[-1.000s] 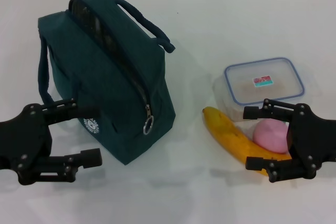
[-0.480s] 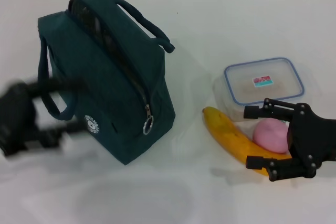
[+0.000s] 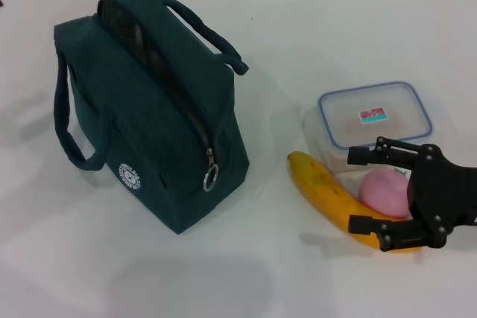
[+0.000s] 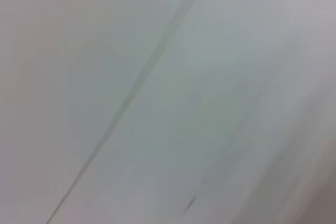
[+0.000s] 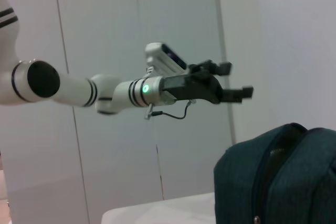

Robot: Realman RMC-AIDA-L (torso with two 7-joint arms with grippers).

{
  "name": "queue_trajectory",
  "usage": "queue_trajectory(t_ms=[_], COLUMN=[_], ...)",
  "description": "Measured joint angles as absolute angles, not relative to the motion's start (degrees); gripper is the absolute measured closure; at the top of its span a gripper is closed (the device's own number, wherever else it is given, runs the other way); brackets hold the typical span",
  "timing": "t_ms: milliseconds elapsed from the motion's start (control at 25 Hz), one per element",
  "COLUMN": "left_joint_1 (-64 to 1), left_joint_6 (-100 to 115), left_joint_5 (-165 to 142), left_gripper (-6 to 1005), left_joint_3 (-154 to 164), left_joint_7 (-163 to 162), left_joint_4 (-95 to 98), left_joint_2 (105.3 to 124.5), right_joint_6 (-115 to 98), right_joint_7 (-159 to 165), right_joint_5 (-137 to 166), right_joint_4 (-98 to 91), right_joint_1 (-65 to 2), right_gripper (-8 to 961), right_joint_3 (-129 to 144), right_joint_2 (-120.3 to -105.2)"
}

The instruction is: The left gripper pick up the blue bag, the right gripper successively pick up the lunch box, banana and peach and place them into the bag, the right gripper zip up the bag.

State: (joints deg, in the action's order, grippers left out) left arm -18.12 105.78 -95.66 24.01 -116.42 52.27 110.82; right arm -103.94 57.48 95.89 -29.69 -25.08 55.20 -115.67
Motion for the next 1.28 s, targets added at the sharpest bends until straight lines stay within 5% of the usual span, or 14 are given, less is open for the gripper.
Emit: queue_trajectory(t_ms=[240, 600, 920, 1280], left_joint_1=[-24.24, -26.67, -29.56, -29.97], left_joint_6=[103.82, 107.59, 107.05, 104.55], left_joint_5=[-110.78, -118.79, -120.66, -123.18], left_gripper=[125, 124, 132, 143], left_joint_3=[24.49, 35.61, 37.8, 37.45], left_joint_7=[-137.26, -159.04, -160.38, -156.95], left_joint_4=[58.85, 71.29, 68.53, 67.5], left_joint_2=[108.55, 109.48, 112.44, 112.81], right_joint_6=[-103.05, -102.91, -102.91, -102.91], right_joint_7=[56.92, 54.64, 54.26, 53.81], right_joint_5=[95.89, 95.07, 95.01, 94.89], right_joint_4=[-29.6, -27.65, -27.66, -27.59], right_joint_1=[-25.04, -24.99, -25.32, -25.04], right_gripper=[71, 72, 73, 74], right_joint_3=[55.19, 55.02, 55.01, 55.02], right_joint_2=[-115.66, -115.29, -115.24, -115.23])
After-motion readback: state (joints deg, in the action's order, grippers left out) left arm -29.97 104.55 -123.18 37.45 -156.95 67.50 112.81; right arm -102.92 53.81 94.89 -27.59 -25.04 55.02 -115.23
